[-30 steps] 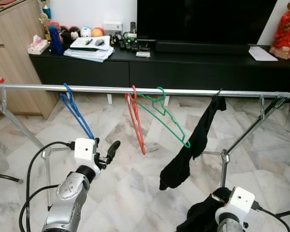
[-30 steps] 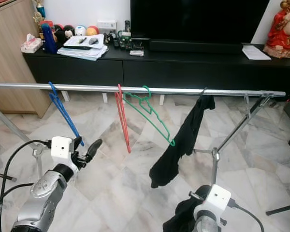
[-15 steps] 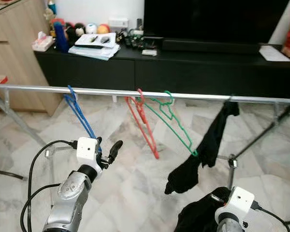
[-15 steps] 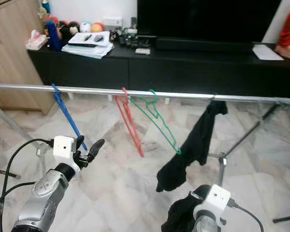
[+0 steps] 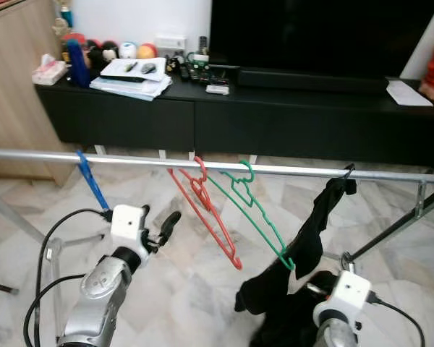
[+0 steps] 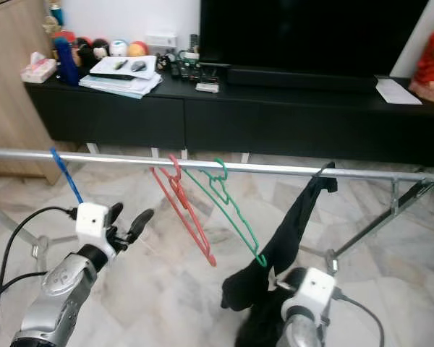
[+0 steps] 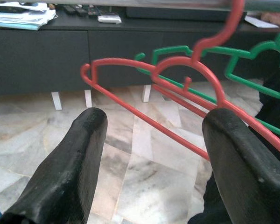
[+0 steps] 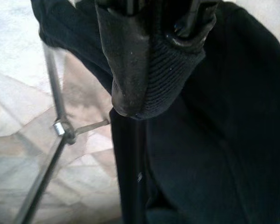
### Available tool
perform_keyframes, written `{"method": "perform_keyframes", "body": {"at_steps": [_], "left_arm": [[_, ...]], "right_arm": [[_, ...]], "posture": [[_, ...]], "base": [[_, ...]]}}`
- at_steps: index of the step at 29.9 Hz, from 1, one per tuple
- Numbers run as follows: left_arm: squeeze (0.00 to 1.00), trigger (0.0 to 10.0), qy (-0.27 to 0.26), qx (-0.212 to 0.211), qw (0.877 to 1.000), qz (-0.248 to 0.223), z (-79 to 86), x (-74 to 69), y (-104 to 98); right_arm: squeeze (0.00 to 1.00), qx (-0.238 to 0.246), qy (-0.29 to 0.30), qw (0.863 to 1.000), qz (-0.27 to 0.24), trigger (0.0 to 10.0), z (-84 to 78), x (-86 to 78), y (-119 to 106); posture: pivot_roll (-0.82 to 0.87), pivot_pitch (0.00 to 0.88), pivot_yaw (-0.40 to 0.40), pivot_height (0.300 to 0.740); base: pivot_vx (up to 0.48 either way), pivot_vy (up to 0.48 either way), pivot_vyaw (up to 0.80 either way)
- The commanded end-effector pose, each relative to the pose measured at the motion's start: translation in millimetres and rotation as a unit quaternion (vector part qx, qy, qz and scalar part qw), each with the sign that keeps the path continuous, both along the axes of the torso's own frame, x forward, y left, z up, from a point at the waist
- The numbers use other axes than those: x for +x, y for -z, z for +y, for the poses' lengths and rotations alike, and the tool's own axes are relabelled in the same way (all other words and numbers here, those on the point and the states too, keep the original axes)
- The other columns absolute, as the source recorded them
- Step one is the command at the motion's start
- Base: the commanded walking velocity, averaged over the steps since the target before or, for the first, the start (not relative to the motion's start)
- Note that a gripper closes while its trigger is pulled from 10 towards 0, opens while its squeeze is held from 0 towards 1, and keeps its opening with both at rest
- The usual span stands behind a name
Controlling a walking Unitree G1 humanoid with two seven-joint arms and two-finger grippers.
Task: Hang hanger
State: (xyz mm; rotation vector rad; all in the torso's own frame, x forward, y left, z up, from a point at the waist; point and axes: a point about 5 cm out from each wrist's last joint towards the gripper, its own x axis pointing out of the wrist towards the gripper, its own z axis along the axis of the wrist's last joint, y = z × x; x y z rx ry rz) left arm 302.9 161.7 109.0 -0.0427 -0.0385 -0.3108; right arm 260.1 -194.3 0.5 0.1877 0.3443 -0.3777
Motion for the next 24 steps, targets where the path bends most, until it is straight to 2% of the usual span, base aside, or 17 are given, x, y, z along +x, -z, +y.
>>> {"method": "perform_keyframes", "body": {"at_steps": [1, 6, 8, 9, 10, 12, 14, 17, 20, 24], "left_arm": [[0.00, 10.0, 0.025, 0.013, 1.000, 0.013, -8.1, -1.7, 3.1], [0.00, 10.0, 0.038, 0.031, 0.999, 0.023, -13.7, 1.1, 1.6], [0.00, 10.0, 0.061, 0.052, 0.996, 0.028, -20.3, 5.0, -1.1], [0.29, 10.0, 0.069, 0.054, 0.996, 0.028, -22.2, 5.6, -2.0], [1.00, 10.0, 0.079, 0.049, 0.995, 0.028, -24.9, 6.4, -4.4], [1.00, 10.0, 0.079, 0.049, 0.995, 0.028, -24.9, 6.4, -4.4], [1.00, 10.0, 0.087, 0.054, 0.994, 0.024, -29.6, 14.7, -13.4], [1.00, 10.0, 0.104, 0.008, 0.994, 0.024, -36.2, 21.7, -22.7], [1.00, 10.0, 0.110, 0.001, 0.994, 0.024, -38.2, 24.6, -24.8], [1.00, 10.0, 0.121, 0.019, 0.992, 0.028, -41.9, 27.3, -23.9]], "right_arm": [[0.00, -0.005, 0.010, 1.000, 0.001, 10.0, -7.1, -4.2, 1.8], [0.00, -0.006, 0.008, 1.000, 0.002, 10.0, -6.8, -3.0, 1.9], [0.00, -0.007, 0.006, 1.000, 0.002, 10.0, -6.8, -2.1, 1.8], [0.00, -0.007, 0.005, 1.000, 0.002, 10.0, -6.7, -1.9, 1.8], [0.00, -0.009, 0.004, 1.000, 0.003, 10.0, -6.6, -1.5, 1.6], [0.00, -0.009, 0.004, 1.000, 0.003, 10.0, -6.6, -1.5, 1.6], [0.00, -0.011, 0.003, 1.000, 0.002, 10.0, -5.8, -1.1, 1.4], [0.00, -0.011, 0.001, 1.000, 0.002, 10.0, -4.3, -1.2, 1.9], [0.00, -0.011, 0.001, 1.000, 0.002, 10.0, -3.5, -1.2, 1.8], [0.00, -0.012, 0.003, 1.000, 0.000, 10.0, -3.6, -1.3, 1.4]], "posture": [[-0.08, 0.111, -0.013, 0.740], [-0.08, 0.111, -0.014, 0.740], [-0.08, 0.108, -0.016, 0.740], [-0.08, 0.108, -0.016, 0.740], [-0.08, 0.106, -0.017, 0.740], [-0.08, 0.106, -0.017, 0.740], [-0.08, 0.107, -0.015, 0.740], [-0.08, 0.107, -0.009, 0.740], [-0.09, 0.106, -0.003, 0.740], [-0.09, 0.109, 0.004, 0.740]], "base": [[0.000, 0.000, 0.00], [0.000, 0.000, 0.00], [0.000, 0.000, 0.00], [0.000, 0.000, 0.00], [0.000, 0.000, 0.00], [0.000, 0.000, 0.00], [0.000, 0.000, 0.00], [0.000, 0.000, 0.00], [0.000, 0.000, 0.00], [0.000, 0.000, 0.00]]}}
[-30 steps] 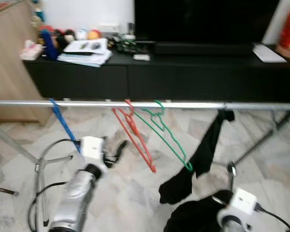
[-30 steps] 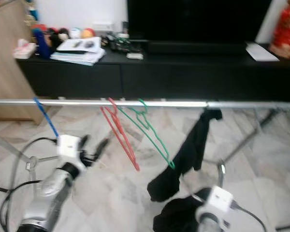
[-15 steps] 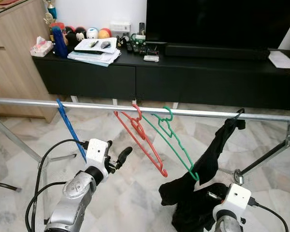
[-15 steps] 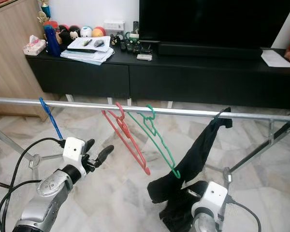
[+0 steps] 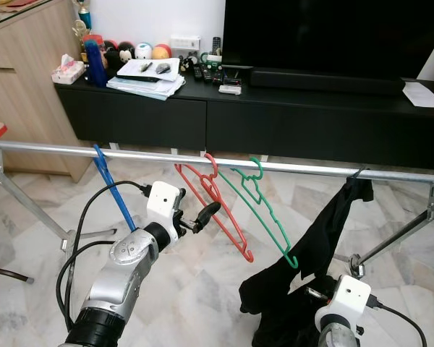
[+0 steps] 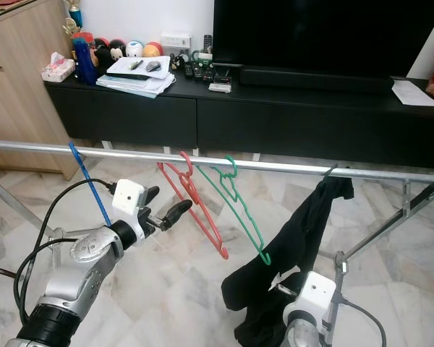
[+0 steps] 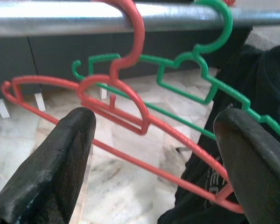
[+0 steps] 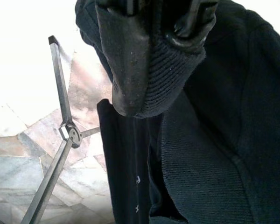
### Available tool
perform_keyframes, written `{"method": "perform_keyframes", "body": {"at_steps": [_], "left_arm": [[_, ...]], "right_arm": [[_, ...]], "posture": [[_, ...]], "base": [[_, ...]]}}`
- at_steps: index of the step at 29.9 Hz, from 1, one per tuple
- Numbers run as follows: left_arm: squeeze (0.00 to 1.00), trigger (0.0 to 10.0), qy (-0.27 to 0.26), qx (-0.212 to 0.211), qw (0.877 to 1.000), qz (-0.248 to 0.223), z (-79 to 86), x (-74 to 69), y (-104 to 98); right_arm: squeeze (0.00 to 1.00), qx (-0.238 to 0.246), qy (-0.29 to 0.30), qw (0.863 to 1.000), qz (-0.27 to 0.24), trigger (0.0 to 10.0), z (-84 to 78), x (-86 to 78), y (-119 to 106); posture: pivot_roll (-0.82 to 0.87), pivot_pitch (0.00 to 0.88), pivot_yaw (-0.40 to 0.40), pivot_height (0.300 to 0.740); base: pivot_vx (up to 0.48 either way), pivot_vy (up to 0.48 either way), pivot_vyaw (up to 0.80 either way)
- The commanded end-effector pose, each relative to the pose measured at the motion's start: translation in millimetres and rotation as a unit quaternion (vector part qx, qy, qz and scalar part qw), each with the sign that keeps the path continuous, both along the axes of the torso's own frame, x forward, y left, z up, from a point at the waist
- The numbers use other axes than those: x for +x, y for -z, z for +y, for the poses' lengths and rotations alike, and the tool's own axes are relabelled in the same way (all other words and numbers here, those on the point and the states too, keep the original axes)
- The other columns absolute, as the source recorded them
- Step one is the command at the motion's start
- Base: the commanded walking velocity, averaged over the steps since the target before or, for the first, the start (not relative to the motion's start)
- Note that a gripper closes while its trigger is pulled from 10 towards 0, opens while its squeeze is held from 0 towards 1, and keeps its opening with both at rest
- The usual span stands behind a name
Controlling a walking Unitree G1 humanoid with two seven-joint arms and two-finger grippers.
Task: Hang hanger
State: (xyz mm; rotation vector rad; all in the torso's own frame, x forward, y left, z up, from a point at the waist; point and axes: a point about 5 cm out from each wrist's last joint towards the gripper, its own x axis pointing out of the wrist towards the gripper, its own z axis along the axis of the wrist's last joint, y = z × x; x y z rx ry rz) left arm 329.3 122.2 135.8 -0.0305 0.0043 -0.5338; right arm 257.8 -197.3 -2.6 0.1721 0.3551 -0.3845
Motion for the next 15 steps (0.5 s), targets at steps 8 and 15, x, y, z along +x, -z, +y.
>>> {"method": "perform_keyframes", "body": {"at_steps": [8, 15], "left_arm": [[0.00, 10.0, 0.016, 0.122, 0.992, -0.018, 0.3, 15.0, -0.6], [0.00, 10.0, 0.000, 0.118, 0.993, -0.004, -3.5, 29.1, -1.1]], "right_arm": [[0.00, -0.005, 0.002, 1.000, -0.005, 10.0, 0.1, 0.9, -0.6], [0.00, -0.006, -0.002, 1.000, -0.005, 10.0, 1.9, 1.4, -0.3]], "posture": [[-0.09, 0.109, 0.009, 0.740], [-0.09, 0.108, 0.012, 0.740]], "base": [[0.000, 0.000, 0.00], [0.000, 0.000, 0.00]]}}
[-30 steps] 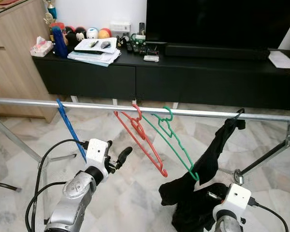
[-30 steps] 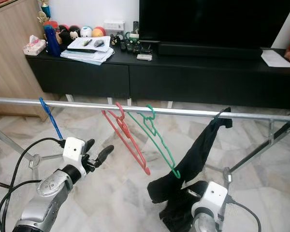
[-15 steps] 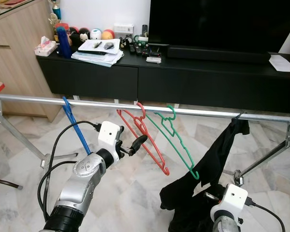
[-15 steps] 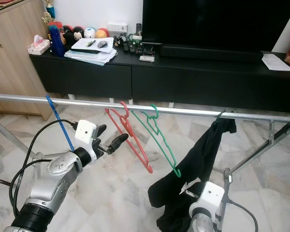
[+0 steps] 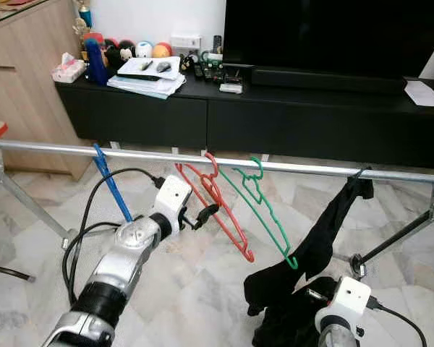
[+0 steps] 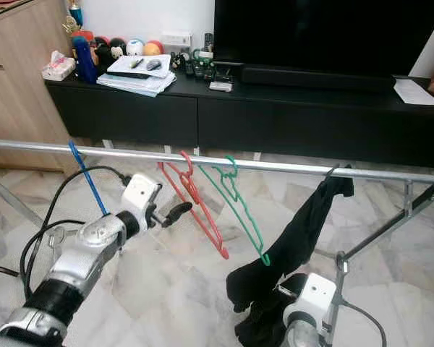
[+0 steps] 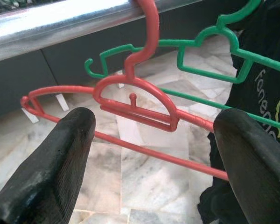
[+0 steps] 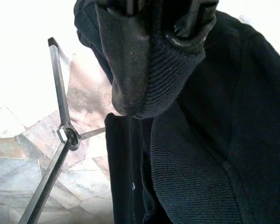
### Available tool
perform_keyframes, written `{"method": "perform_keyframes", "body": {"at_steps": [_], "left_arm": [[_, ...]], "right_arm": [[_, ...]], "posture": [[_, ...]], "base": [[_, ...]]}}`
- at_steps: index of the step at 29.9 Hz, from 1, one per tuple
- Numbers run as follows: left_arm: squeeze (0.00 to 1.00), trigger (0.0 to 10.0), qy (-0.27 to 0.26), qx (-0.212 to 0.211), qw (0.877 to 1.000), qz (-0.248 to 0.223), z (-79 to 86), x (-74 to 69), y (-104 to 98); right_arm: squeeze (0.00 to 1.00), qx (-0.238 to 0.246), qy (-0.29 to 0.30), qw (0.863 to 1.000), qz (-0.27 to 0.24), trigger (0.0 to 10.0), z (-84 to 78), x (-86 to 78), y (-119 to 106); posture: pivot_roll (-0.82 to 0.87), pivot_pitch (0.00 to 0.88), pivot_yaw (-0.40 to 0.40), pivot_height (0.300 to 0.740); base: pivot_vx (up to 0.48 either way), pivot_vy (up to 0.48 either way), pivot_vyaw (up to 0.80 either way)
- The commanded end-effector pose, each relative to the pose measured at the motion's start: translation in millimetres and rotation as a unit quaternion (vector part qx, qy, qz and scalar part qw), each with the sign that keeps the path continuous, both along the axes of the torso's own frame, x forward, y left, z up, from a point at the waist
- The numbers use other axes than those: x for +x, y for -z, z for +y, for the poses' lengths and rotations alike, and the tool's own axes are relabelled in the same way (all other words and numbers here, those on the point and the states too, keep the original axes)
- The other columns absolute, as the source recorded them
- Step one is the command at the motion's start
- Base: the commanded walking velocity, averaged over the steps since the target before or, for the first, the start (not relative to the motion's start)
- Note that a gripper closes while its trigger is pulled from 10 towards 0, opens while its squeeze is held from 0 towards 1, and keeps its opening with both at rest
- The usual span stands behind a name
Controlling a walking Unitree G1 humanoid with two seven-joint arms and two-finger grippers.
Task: Hang hanger
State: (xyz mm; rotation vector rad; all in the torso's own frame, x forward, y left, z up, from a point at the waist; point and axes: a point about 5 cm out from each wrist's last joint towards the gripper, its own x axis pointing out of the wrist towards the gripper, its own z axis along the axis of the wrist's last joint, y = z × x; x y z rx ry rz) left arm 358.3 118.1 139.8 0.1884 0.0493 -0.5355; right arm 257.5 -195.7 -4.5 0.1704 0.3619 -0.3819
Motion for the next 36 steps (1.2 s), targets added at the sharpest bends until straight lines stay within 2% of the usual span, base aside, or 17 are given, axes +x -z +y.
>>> {"method": "perform_keyframes", "body": {"at_steps": [1, 10, 15, 19, 21, 23, 28, 32, 36], "left_arm": [[0.00, 10.0, -0.005, 0.000, 1.000, 0.014, -4.4, 4.9, 4.3], [0.00, 10.0, -0.010, -0.020, 1.000, 0.020, -20.3, 16.3, -3.2], [0.00, 10.0, -0.051, -0.041, 0.997, 0.038, -23.7, 24.7, -6.6], [0.00, 10.0, -0.084, -0.037, 0.995, 0.046, -22.7, 28.9, -7.4], [0.00, 10.0, -0.117, -0.053, 0.990, 0.054, -21.5, 33.8, -12.3], [0.00, 10.0, -0.126, -0.067, 0.987, 0.066, -25.3, 36.8, -15.0], [0.00, 10.0, -0.112, -0.057, 0.989, 0.080, -33.6, 36.5, -12.2], [0.00, 10.0, -0.080, -0.047, 0.992, 0.089, -43.5, 34.7, -11.4], [0.00, 10.0, -0.082, -0.039, 0.992, 0.091, -44.3, 34.8, -10.7]], "right_arm": [[0.00, -0.008, -0.002, 1.000, -0.009, 10.0, 0.3, 1.7, -2.3], [0.00, -0.011, 0.000, 1.000, -0.009, 10.0, -0.6, 1.4, -2.4], [0.00, -0.010, -0.001, 1.000, -0.008, 10.0, 0.2, 1.3, -2.0], [0.00, -0.010, -0.001, 1.000, -0.007, 10.0, 0.6, 1.1, -1.7], [0.00, -0.011, 0.000, 1.000, -0.007, 10.0, 0.7, 0.4, -1.3], [0.00, -0.012, 0.000, 1.000, -0.006, 10.0, 0.4, -1.1, -0.6], [0.00, -0.016, 0.008, 1.000, -0.008, 10.0, -2.0, -3.9, -0.6], [0.00, -0.021, 0.016, 1.000, -0.010, 10.0, -5.2, -8.1, -0.5], [0.00, -0.022, 0.018, 1.000, -0.010, 10.0, -5.7, -9.5, -0.3]], "posture": [[-0.10, 0.109, 0.013, 0.740], [-0.10, 0.110, 0.019, 0.740], [-0.10, 0.111, 0.023, 0.740], [-0.10, 0.112, 0.024, 0.740], [-0.10, 0.114, 0.026, 0.740], [-0.11, 0.119, 0.034, 0.740], [-0.14, 0.127, 0.047, 0.740], [-0.15, 0.142, 0.056, 0.740], [-0.15, 0.147, 0.058, 0.740]], "base": [[0.000, 0.000, 0.00], [0.000, 0.000, 0.00], [0.000, 0.000, 0.00], [0.000, 0.000, 0.00], [0.000, 0.000, 0.00], [0.000, 0.000, 0.00], [0.000, 0.000, 0.00], [0.000, 0.000, 0.00], [0.000, 0.000, 0.00]]}}
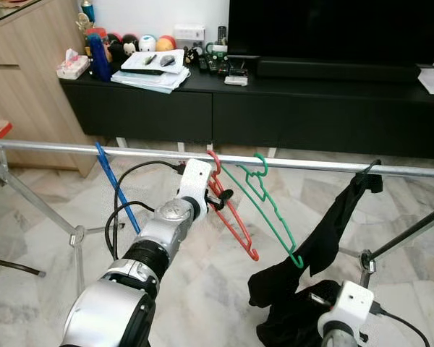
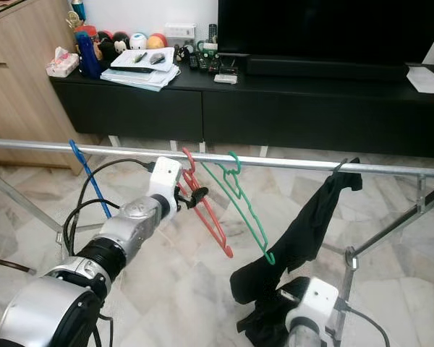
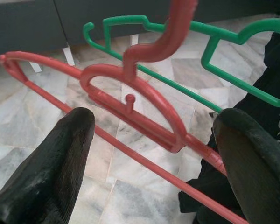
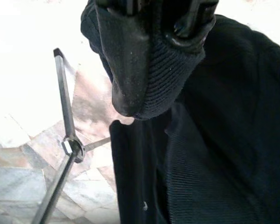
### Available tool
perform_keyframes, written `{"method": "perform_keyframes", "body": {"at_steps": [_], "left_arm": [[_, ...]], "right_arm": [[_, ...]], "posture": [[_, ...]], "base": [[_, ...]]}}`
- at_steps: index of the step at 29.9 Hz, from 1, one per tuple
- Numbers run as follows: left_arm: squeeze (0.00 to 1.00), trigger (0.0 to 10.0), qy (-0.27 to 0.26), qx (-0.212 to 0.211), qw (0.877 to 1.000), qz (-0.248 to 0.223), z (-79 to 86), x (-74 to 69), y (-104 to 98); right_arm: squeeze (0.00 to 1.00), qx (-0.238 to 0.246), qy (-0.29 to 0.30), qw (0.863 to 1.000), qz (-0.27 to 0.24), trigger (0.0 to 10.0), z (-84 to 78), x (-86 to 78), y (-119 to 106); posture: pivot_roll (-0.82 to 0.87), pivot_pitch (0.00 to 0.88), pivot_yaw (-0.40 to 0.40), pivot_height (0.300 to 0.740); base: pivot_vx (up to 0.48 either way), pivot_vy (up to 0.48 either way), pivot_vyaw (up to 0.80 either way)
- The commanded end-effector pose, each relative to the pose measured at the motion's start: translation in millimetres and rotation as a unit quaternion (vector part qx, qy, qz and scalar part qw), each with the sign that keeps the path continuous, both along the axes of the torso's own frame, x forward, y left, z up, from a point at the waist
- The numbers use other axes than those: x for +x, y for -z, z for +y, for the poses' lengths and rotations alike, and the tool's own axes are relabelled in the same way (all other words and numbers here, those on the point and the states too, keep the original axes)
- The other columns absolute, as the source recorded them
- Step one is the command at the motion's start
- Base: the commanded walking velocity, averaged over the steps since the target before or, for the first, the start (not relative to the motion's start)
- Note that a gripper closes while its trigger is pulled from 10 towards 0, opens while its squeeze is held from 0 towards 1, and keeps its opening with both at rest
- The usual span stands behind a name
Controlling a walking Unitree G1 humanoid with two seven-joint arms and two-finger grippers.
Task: Hang hanger
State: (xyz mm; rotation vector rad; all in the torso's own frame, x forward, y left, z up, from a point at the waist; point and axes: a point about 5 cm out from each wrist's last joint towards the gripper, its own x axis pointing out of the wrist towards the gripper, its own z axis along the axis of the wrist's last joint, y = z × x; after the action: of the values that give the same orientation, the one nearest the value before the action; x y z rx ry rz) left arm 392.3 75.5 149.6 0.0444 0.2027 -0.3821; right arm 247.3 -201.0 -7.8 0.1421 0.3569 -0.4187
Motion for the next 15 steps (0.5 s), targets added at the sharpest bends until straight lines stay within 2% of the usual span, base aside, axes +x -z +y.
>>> {"method": "perform_keyframes", "body": {"at_steps": [1, 15], "left_arm": [[0.00, 10.0, 0.003, 0.007, 1.000, 0.007, -1.7, 0.9, -0.9], [0.00, 10.0, 0.003, 0.007, 1.000, 0.007, -1.7, 0.9, -0.9]], "right_arm": [[0.00, -0.005, 0.002, 1.000, -0.012, 10.0, -0.4, 0.7, -3.7], [0.00, -0.005, 0.002, 1.000, -0.012, 10.0, -0.4, 0.7, -3.7]], "posture": [[-0.15, 0.147, 0.058, 0.740], [-0.15, 0.147, 0.058, 0.740]], "base": [[0.000, 0.000, 0.00], [0.000, 0.000, 0.00]]}}
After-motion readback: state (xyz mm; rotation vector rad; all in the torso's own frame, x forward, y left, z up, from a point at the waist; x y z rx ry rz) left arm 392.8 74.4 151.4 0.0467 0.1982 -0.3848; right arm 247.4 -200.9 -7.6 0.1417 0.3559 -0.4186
